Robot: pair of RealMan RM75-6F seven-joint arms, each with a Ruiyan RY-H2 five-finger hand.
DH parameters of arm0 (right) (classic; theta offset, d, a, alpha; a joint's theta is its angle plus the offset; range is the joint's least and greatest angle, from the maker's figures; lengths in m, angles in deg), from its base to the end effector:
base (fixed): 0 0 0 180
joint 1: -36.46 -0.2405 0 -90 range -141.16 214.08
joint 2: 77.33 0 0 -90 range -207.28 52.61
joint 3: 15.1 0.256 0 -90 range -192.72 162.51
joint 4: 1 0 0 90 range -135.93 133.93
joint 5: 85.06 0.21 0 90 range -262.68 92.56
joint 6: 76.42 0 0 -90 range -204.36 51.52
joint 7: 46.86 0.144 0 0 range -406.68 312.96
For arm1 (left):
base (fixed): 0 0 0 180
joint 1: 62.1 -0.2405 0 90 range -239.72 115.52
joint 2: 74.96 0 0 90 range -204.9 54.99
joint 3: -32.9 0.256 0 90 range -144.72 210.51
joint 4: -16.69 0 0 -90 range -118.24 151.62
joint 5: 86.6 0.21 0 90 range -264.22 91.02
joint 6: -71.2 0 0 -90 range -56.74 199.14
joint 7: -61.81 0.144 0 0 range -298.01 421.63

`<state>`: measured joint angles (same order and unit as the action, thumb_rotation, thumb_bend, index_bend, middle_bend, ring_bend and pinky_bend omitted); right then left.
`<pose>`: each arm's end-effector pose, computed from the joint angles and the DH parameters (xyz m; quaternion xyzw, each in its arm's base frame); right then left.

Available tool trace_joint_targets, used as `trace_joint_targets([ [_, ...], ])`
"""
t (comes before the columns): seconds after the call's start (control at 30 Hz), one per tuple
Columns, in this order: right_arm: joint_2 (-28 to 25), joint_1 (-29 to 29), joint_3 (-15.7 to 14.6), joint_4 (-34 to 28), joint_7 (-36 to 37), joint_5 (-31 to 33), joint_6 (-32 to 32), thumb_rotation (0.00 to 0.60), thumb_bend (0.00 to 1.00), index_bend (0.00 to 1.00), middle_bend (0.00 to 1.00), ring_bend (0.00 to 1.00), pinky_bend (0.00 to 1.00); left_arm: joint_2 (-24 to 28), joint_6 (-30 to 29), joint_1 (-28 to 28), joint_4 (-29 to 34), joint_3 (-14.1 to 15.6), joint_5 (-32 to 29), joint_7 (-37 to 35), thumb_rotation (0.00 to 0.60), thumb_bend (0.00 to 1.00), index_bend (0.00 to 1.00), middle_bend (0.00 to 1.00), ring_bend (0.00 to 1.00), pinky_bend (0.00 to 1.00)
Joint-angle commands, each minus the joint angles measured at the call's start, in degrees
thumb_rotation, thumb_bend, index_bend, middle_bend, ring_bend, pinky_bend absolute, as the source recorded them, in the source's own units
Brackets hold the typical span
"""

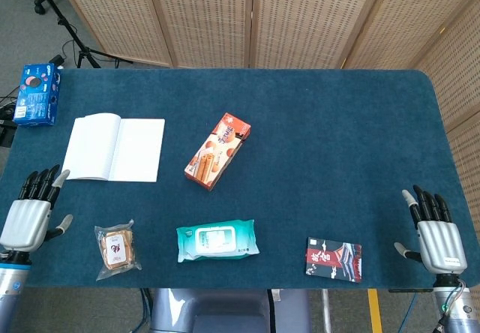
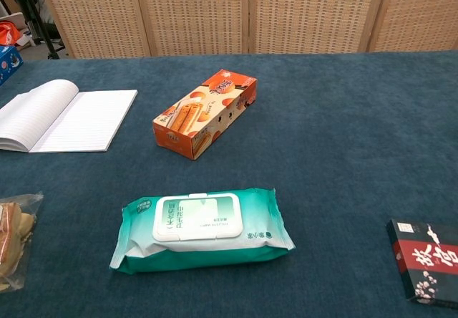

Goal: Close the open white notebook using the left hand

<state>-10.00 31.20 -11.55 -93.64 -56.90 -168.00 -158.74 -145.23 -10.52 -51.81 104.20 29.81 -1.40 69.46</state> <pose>-0.3120 -0.1850 0.1383 0.6108 -0.3750 0.3376 0.6102 -0.3036 0.2118 0.1253 -0.6383 -0.3441 -0.3661 0.5832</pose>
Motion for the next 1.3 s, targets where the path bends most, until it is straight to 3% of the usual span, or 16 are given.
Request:
trace_joint_targets([
  [0.03,0.0,0.0,0.0,0.0,0.1,-0.1,-0.1,0.6,0.05,0.0,0.0,0.0,0.0,0.1,0.0,0.1,0.1,-0.2,-0.1,-0.5,0.6,0.27,0.0,0.0,0.0,0.0],
  [0.3,0.1,0.0,0.0,0.1,0.0,-0.1,0.0,0.6,0.05,0.0,0.0,0.0,0.0,0.6,5.9,2.7,-7.6,-1.8,-3.7,-3.7,0.6,0.27,0.0,0.0,0.0,0.0],
  [0.53,0.6,-0.3,0.0,0.4,-0.8,0.4,0.7,0.6,0.05,0.0,0.0,0.0,0.0,-3.7,13.5,7.3,-21.1,-3.1,-5.2,-12.0,0.6,0.28,0.0,0.0,0.0,0.0],
  [0.73,0.7,-0.4,0.1,0.6,-0.8,0.7,1.0,0.6,0.05,0.0,0.0,0.0,0.0,-7.1,16.6,9.9,-29.2,-2.7,-4.6,-14.0,0.6,0.28,0.0,0.0,0.0,0.0],
  [1.3,0.7,-0.5,0.2,0.9,0.2,0.7,0.9,0.6,0.05,0.0,0.0,0.0,0.0,-11.7,23.7,15.3,-35.5,-2.4,-5.0,-12.8,0.6,0.27,0.0,0.0,0.0,0.0],
])
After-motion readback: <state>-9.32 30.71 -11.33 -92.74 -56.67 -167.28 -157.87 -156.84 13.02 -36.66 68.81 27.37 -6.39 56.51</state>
